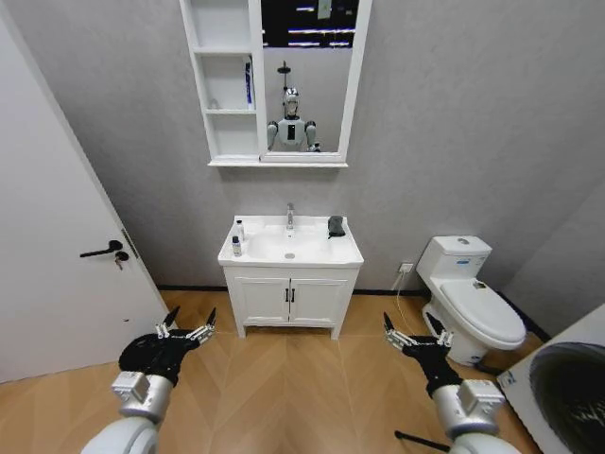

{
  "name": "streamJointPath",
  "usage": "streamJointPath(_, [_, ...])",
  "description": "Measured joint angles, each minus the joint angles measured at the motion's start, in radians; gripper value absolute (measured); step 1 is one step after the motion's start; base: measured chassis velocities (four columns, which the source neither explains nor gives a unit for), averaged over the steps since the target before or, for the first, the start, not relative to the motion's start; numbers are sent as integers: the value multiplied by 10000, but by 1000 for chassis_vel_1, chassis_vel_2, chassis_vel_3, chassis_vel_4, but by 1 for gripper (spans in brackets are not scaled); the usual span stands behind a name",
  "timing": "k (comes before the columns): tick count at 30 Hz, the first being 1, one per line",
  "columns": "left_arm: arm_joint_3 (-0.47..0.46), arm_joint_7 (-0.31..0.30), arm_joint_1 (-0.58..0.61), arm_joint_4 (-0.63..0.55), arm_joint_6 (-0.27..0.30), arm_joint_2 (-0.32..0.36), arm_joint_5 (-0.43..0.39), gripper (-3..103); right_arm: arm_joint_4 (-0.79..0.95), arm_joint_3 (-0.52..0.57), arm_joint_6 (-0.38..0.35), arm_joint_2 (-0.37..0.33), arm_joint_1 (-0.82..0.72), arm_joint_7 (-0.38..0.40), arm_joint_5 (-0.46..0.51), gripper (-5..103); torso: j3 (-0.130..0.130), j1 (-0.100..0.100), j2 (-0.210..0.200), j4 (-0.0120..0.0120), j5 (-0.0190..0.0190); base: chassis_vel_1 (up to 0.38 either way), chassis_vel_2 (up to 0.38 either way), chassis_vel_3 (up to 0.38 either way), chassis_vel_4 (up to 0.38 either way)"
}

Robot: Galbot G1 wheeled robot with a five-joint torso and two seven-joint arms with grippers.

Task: Move facial cleanser and shampoo from washbasin to cabinet, then wipe washbasin with towel.

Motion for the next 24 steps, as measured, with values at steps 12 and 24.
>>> streamJointPath(12, [18,0,21,-49,17,-24,24,100,80,100,74,39,-82,-28,11,100,-1,-2,1,-1,-1,-27,21,31,-30])
streamJointPath(24, [-75,30,154,-70,-95,-135,70,100,148,69,189,70,-180,-38,7,100,1,2,-1,-1,-2,-203,219,203,-196])
